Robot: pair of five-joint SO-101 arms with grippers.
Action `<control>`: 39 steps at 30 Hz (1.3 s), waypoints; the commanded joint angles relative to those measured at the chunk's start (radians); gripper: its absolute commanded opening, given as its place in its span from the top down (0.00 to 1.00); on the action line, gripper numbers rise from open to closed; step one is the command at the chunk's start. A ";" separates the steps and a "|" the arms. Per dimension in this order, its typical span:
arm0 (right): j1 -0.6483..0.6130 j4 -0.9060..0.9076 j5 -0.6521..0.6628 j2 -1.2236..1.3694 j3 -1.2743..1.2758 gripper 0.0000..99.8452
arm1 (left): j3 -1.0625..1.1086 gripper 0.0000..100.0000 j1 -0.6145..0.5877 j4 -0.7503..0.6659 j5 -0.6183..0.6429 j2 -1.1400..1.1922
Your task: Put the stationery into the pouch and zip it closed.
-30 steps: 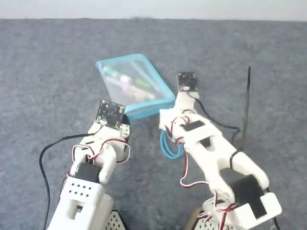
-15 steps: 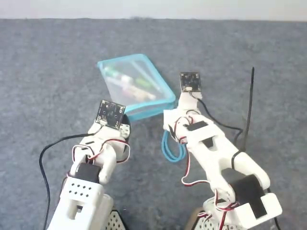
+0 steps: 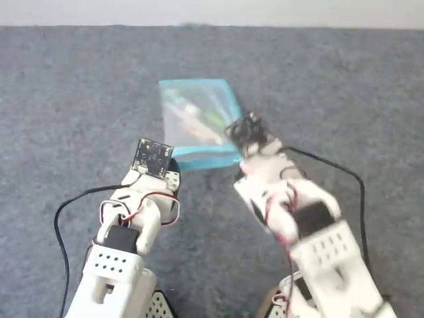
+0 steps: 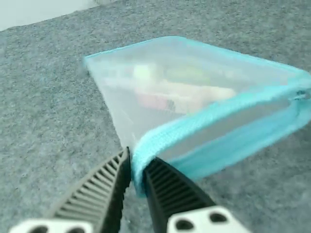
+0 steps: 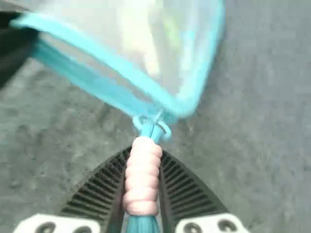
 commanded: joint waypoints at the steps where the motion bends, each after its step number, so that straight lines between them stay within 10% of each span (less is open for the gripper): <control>1: -0.091 0.039 0.057 -0.099 -0.035 0.99 | -0.056 0.99 0.006 0.002 0.000 -0.003; 25: -0.381 0.047 0.110 0.182 -0.307 0.99 | -0.056 0.99 0.110 0.037 0.000 0.005; 39: -0.262 0.113 0.140 0.170 -0.239 0.99 | -0.054 0.99 0.066 0.021 -0.005 -0.003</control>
